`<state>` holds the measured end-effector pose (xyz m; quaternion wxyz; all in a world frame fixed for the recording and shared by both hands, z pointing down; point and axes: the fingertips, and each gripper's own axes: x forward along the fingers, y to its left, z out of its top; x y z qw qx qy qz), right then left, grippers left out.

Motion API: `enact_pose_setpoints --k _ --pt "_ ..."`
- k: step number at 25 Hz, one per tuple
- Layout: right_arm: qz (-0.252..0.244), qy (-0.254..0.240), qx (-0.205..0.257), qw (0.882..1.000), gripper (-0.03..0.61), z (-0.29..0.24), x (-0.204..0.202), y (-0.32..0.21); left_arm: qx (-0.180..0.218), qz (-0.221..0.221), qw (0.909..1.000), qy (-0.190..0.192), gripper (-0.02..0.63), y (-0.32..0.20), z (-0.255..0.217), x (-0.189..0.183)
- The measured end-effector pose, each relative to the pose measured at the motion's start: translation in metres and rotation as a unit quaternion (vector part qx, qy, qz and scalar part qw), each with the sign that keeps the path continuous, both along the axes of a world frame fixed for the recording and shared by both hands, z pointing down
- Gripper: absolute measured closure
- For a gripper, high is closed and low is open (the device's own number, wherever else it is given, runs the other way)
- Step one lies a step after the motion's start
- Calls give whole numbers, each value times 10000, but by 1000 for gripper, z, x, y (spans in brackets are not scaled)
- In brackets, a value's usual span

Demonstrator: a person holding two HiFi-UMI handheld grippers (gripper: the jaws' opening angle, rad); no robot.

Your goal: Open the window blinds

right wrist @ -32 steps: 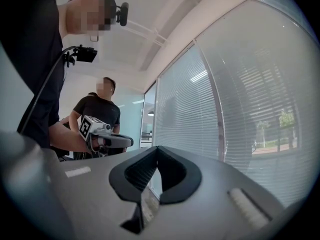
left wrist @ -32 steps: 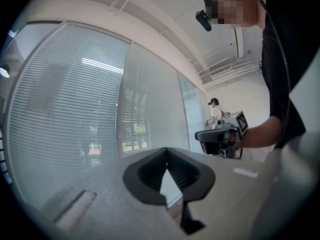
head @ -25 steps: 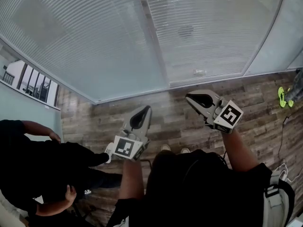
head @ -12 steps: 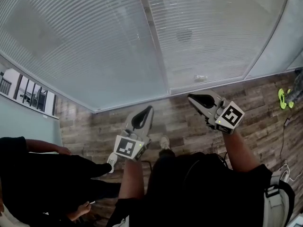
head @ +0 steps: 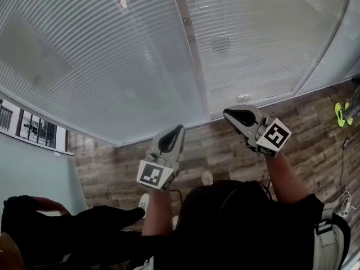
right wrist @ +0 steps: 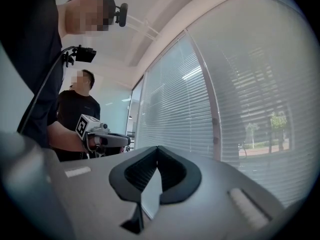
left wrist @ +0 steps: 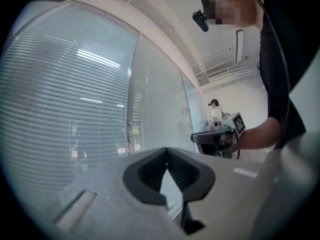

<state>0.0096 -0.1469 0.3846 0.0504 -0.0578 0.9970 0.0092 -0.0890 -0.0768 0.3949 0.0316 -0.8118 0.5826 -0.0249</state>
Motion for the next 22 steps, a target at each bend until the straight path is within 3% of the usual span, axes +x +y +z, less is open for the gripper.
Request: enact_pose_setpoints --k 12,22 --pt "272 56 -56 9996 572 6 -66 -30 4 312 9995 36 609 -32 6 -60" --pt "496 112 -18 9987 572 4 -98 -52 46 531 9985 94 609 -56 6 -90"
